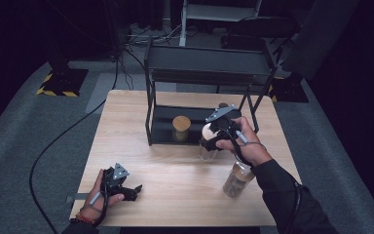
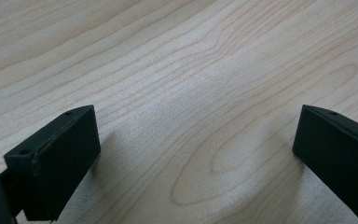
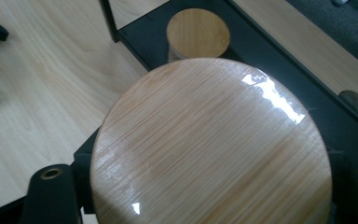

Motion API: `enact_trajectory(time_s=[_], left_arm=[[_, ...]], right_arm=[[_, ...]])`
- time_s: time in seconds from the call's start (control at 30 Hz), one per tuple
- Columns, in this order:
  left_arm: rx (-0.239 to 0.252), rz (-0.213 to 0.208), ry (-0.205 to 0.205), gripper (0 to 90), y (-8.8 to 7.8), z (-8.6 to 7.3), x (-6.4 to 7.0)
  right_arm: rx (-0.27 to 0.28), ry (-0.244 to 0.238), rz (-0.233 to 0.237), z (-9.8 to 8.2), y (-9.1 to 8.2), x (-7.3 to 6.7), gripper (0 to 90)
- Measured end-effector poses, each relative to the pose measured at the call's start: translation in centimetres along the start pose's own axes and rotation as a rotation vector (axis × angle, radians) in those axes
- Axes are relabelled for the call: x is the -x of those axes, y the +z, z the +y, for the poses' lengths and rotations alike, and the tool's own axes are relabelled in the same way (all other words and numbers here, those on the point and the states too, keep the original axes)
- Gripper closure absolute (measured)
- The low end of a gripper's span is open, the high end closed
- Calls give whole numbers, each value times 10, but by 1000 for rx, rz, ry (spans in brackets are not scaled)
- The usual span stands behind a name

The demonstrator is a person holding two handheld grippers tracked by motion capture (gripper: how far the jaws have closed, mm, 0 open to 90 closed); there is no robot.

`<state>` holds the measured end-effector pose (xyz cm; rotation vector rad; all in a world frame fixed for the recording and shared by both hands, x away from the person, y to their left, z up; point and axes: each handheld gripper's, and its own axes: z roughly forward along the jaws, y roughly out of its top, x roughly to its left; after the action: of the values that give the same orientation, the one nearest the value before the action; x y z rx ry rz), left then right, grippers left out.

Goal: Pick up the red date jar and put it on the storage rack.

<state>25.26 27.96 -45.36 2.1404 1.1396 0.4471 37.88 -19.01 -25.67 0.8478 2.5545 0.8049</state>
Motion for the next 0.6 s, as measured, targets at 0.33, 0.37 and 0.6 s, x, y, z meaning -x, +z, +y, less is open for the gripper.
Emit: enact_trajectory(time_s=[0.33,0.37,0.6], left_arm=[[0,-1,1,2,0,0,0],[0,-1,2,2,0,0,0],[-1,-1,1,2,0,0,0]], right_arm=[[11,26,-10,9,8,16,247],[12,26,-10,10,9,17,248],[9,29,-16,20,16,22,247]])
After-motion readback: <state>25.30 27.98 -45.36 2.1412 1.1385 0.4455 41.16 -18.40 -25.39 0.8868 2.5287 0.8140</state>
